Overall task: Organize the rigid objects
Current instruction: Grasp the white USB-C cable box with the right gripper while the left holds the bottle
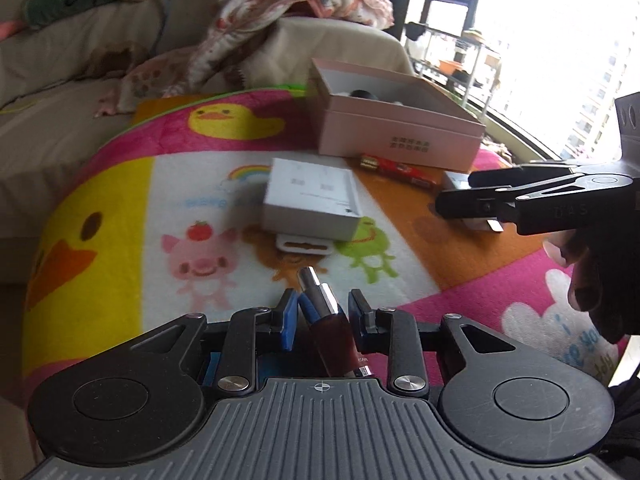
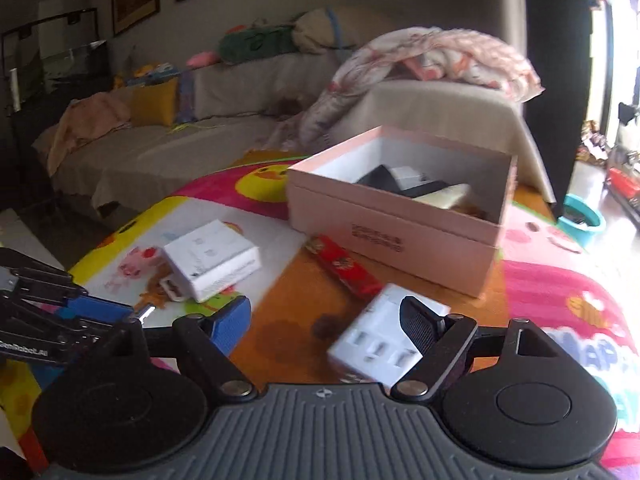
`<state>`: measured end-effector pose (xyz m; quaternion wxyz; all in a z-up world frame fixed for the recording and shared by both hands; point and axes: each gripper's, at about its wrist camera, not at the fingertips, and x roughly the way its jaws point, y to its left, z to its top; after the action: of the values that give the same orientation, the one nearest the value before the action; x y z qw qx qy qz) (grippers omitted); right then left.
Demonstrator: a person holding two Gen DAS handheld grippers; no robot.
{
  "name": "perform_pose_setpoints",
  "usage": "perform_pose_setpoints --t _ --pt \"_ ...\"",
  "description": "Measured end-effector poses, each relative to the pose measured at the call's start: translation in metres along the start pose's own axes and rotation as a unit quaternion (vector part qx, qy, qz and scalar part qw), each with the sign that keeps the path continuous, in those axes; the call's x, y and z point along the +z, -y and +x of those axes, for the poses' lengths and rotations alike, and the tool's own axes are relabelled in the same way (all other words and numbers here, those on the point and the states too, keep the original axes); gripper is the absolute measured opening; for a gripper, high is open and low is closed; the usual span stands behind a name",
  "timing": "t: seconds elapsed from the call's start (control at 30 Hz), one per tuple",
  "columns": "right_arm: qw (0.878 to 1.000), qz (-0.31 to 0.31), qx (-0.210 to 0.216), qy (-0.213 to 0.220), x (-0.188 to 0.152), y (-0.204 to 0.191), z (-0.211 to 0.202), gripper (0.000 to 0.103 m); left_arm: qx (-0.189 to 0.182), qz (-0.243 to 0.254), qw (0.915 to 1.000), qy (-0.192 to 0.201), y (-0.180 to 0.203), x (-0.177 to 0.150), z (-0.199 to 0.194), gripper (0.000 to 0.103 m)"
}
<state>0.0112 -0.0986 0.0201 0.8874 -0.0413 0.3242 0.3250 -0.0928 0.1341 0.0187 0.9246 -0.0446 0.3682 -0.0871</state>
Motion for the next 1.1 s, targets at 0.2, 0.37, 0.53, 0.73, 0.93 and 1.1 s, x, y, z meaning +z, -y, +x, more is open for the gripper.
perform_pose_setpoints --t 0.2,0.37,0.53,0.73,0.93,1.1 --pt "0.997 0.014 0.050 -0.049 0.026 -0.043 0.053 0.082 0.031 -0.077 0.9959 0.036 -0.045 -0.009 -0.012 0.031" --pt "0.998 0.007 0.020 -0.052 0.040 -0.068 0.086 0.083 0.023 -0.122 0.9906 0.057 -0.068 -0.012 -0.013 0.030" --pt "0.999 0.009 0.003 -0.047 0.047 -0.080 0.105 0.086 0.023 -0.123 0.9900 0.064 -0.067 -0.012 -0.011 0.027" --pt "0.998 -0.046 -0.001 -0.045 0.034 -0.079 0.104 0.072 0.021 -0.125 0.9897 0.068 -0.065 -0.014 -0.010 0.026" --pt "0.997 -0.055 -0.012 -0.045 0.020 -0.042 0.068 0.029 -0.013 -0.106 0.9923 0.062 -0.050 -0.011 -0.001 0.024" --pt "0.997 -0.052 -0.033 -0.042 0.009 -0.016 0.041 0.032 -0.021 -0.094 0.9937 0.056 -0.035 -0.004 0.011 0.024"
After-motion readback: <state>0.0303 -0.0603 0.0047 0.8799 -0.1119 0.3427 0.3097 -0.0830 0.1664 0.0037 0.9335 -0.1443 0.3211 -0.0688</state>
